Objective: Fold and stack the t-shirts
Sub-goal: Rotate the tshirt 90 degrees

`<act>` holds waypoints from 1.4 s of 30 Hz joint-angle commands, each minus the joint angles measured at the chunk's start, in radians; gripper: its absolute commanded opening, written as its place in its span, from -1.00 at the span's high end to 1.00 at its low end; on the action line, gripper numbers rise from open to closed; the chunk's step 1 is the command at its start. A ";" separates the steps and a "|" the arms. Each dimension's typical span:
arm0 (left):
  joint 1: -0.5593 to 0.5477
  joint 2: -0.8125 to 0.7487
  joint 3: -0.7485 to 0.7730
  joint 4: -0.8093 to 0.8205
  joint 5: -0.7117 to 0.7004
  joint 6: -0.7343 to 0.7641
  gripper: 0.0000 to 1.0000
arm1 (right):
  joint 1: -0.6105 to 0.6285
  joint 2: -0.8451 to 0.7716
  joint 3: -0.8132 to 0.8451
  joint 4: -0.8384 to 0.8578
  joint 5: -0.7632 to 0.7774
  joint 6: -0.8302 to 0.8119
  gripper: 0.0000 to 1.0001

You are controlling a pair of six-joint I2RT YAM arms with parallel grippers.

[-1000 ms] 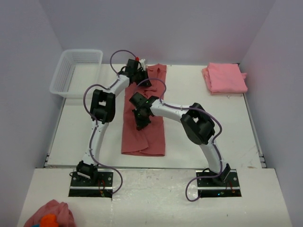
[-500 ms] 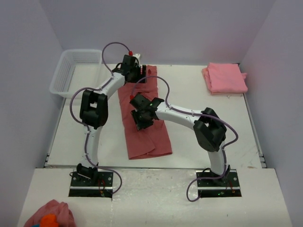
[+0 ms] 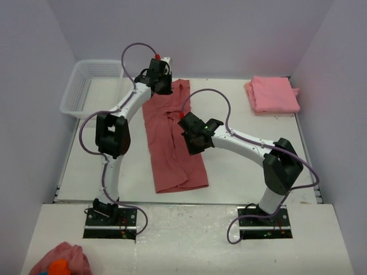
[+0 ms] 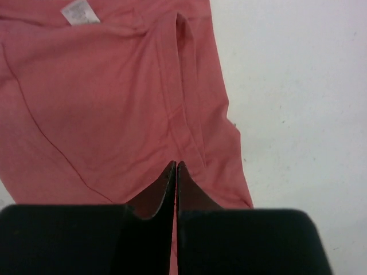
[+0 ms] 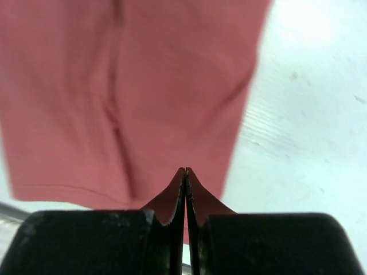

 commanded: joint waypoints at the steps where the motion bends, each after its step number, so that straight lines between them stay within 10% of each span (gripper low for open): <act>1: -0.040 -0.020 -0.040 -0.039 -0.024 -0.010 1.00 | -0.032 -0.042 -0.088 0.053 0.021 0.028 1.00; 42: -0.034 0.392 0.209 0.051 0.108 0.039 1.00 | 0.023 0.157 -0.257 0.219 -0.090 0.175 1.00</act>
